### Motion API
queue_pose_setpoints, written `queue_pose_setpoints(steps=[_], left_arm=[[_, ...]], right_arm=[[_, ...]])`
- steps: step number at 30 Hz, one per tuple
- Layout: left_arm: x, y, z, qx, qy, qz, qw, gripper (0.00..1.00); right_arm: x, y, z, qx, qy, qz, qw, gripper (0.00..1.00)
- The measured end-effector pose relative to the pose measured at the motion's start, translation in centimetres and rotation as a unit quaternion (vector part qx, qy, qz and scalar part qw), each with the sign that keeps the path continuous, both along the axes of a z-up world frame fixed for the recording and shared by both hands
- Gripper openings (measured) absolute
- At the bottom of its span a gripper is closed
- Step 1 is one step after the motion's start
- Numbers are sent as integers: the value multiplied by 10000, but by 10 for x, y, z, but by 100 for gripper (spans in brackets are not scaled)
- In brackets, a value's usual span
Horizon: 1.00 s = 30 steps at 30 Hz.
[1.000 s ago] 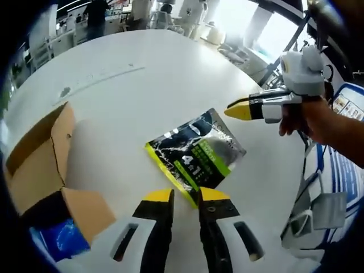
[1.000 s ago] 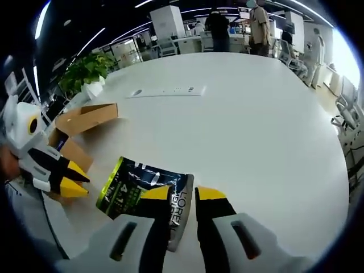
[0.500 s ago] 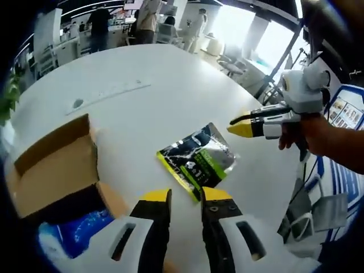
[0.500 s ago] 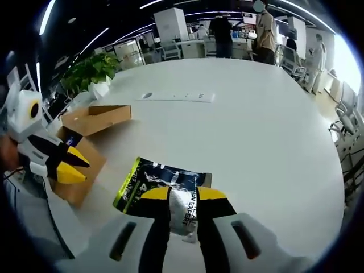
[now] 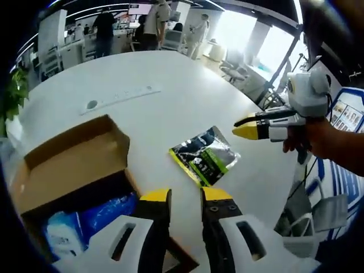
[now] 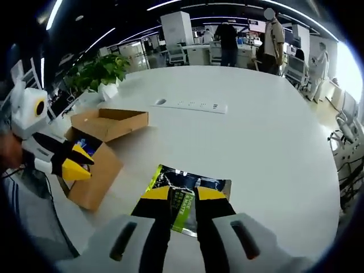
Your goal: Operate the shoe box by opening the lid, removing the specified soft item, and placing it in the target area until the item is outside and the box remains undamaged.
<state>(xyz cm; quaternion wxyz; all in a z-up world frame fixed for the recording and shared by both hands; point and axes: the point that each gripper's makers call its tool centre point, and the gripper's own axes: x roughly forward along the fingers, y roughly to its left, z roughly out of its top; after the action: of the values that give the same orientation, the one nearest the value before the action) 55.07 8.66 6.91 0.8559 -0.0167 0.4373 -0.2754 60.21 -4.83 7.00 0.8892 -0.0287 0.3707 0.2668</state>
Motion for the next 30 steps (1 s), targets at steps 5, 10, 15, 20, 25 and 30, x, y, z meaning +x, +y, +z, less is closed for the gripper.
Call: queue_pose_setpoints(steps=[5,10,15,20,25,30], left_arm=[[-4,12,5,-8,-25,54,10000,18],[-6,25,12,-36,-93,109,9999,18],[-11,40,15,-47,-129,170,9998,18],[-15,59,15,-26,-119,238,9996,18],[-20,78,15,-15,-108,327,9994,18],[-22,100,16,27,-104,444,9990,18]], right_arm=[[-6,12,7,11,-37,35,10000,14],[-6,20,9,-1,-74,83,9999,14],[-12,35,14,8,-105,135,9999,14],[-13,52,17,40,-127,213,9997,14],[-16,71,20,64,-153,308,9994,13],[-19,93,22,82,-163,413,9990,13]])
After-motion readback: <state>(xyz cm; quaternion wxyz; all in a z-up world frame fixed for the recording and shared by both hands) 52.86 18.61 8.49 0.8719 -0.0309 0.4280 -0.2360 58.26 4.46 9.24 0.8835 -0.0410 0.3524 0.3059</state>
